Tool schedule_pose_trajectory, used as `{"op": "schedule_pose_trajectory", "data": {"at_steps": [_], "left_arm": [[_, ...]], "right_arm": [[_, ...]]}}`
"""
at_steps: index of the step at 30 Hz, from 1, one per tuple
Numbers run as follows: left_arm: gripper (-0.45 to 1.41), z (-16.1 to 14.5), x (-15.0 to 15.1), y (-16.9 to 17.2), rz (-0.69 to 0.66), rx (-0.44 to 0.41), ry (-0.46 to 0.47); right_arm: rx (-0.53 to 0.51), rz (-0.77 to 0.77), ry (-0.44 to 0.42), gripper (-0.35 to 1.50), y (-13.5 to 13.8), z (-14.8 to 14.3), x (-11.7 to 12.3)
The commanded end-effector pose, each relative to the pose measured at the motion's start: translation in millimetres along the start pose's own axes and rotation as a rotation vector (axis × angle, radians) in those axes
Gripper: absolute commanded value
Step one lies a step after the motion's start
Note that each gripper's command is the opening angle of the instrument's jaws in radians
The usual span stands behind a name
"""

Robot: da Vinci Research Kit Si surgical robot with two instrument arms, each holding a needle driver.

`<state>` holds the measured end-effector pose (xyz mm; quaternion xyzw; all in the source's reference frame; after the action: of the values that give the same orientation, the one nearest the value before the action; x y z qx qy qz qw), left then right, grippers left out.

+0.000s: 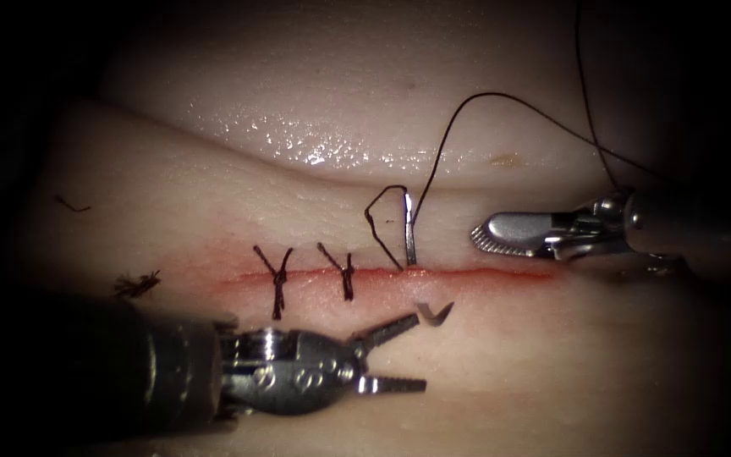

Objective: Wound Closure

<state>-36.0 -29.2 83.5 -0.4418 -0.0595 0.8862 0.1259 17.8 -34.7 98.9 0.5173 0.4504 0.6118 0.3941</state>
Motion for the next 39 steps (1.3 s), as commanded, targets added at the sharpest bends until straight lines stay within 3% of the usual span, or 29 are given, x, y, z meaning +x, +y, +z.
{"op": "schedule_pose_trajectory", "data": {"at_steps": [1, 7, 10, 13, 14, 17, 25, 27, 28, 32, 35, 36, 39], "left_arm": [[0.57, 0.7, 0.2, 0.0, -0.01, 0.005, 0.002], [0.62, 1.3, 1.0, -0.6, -0.023, 0.019, 0.005], [0.52, 2.3, 1.0, -0.4, -0.024, 0.025, 0.004], [0.25, 2.8, 0.8, -0.8, -0.022, 0.016, 0.013], [0.25, 2.8, 0.8, -0.8, -0.022, 0.016, 0.013], [-0.45, 2.6, 0.1, -1.9, -0.054, -0.007, 0.032], [-0.45, 1.6, -0.5, -2.5, -0.232, -0.067, 0.106], [-0.45, 1.2, 0.1, -2.1, -0.345, -0.132, 0.159], [-0.45, 1.2, 0.1, -2.1, -0.345, -0.132, 0.159], [-0.45, 0.5, 1.2, -1.6, -0.468, -0.222, 0.255], [-0.45, 0.0, 2.0, -1.3, -0.558, -0.298, 0.311], [-0.45, -0.5, 2.5, -1.1, -0.606, -0.353, 0.342], [-0.45, -1.0, 2.9, -0.8, -0.64, -0.394, 0.366]], "right_arm": [[0.002, -0.004, -0.003, 1.22, 1.0, 0.8, -0.5], [0.003, -0.013, -0.002, 1.18, 1.7, 0.8, -1.0], [0.003, -0.019, -0.002, 1.17, 2.1, 0.9, -1.4], [0.003, -0.022, -0.002, 1.17, 2.2, 0.8, -1.7], [0.003, -0.022, -0.002, 1.17, 2.2, 0.8, -1.7], [0.003, -0.022, -0.002, 1.13, 2.1, 0.8, -2.2], [0.001, -0.081, 0.003, 1.07, 1.0, 0.6, -2.5], [0.001, -0.199, 0.012, 0.98, 0.2, 0.3, -2.0], [0.001, -0.199, 0.012, 0.98, 0.2, 0.3, -2.0], [-0.019, -0.455, 0.02, 0.95, -1.2, 0.2, -1.3], [-0.033, -0.577, 0.014, 1.0, -2.1, 0.3, -1.1], [-0.045, -0.642, 0.005, 1.1, -2.8, 0.3, -1.0], [-0.054, -0.724, 0.0, 1.22, -3.4, 0.5, -0.9]]}}
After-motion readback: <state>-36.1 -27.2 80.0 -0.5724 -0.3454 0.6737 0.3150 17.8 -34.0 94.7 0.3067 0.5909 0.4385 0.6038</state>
